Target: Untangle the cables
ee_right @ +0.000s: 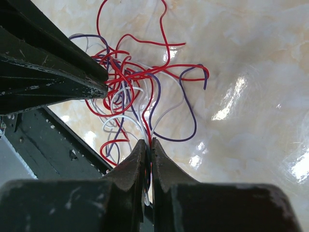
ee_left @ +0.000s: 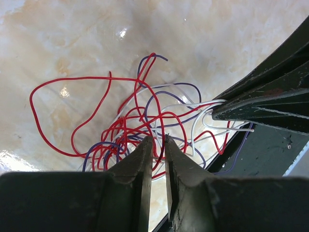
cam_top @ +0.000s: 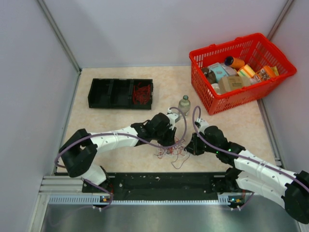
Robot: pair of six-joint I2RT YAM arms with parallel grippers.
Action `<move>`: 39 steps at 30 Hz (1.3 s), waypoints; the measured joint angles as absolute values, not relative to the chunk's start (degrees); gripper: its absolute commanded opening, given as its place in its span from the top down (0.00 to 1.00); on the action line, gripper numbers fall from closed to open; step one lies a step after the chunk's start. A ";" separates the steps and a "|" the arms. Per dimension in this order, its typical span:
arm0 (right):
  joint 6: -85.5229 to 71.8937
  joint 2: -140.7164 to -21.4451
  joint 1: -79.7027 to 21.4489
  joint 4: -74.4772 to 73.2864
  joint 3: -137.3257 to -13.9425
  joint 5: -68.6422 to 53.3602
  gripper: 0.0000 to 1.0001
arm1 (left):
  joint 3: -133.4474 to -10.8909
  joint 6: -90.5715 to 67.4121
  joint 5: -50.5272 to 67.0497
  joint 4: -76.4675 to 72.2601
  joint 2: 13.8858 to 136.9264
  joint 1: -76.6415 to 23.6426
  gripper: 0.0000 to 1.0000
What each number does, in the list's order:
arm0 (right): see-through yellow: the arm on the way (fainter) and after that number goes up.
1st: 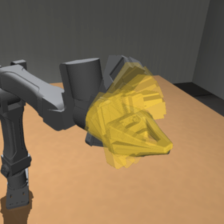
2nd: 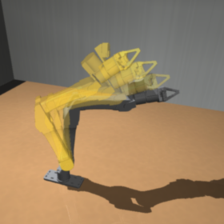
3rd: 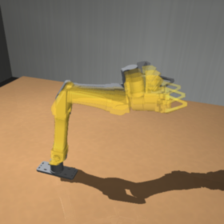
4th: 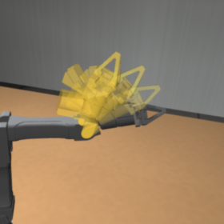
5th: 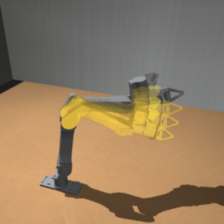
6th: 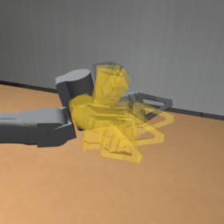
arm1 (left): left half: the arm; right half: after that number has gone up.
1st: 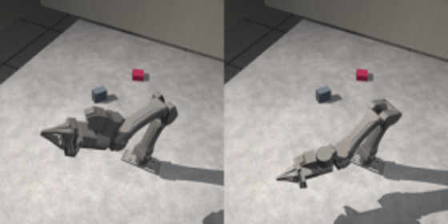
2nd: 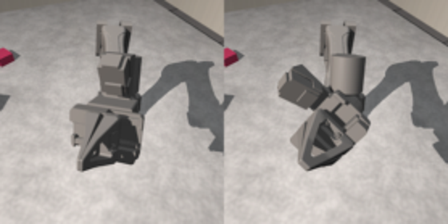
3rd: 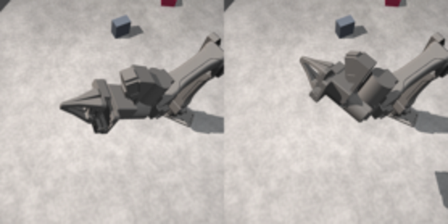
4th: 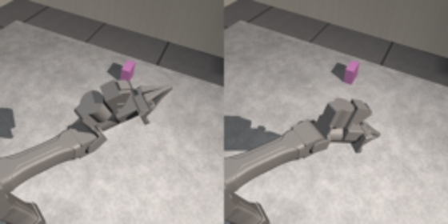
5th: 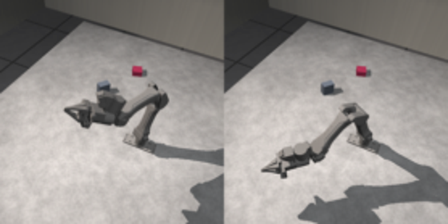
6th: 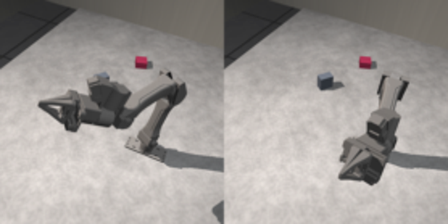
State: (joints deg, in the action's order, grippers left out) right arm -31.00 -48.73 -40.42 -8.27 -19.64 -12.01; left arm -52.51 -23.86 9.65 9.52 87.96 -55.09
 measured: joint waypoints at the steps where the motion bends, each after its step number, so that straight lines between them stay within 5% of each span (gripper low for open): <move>1: -31.00 -48.73 -40.42 -8.27 -19.64 -11.99 1.00 | -52.51 -23.86 9.67 9.50 88.05 -55.09 0.84; 3: -31.03 -48.66 -40.42 -8.27 -19.62 -11.86 1.00 | -52.51 -23.86 9.65 9.52 88.20 -55.09 1.00; 10: -32.88 -47.81 -40.42 -9.69 -19.62 -6.68 1.00 | -52.53 -23.24 2.76 13.50 82.94 -55.16 1.00; 22: -47.72 -42.68 -38.13 -21.61 -19.51 17.15 1.00 | -62.41 -14.22 -28.21 18.70 33.63 -55.18 1.00; 32: -51.42 -33.08 -33.08 -30.44 -19.51 24.49 1.00 | -80.49 -0.56 -53.76 28.47 31.18 -55.18 1.00; 39: -54.17 -33.12 -32.60 -34.44 -19.51 27.46 1.00 | -88.97 6.72 -61.60 28.12 28.75 -55.18 1.00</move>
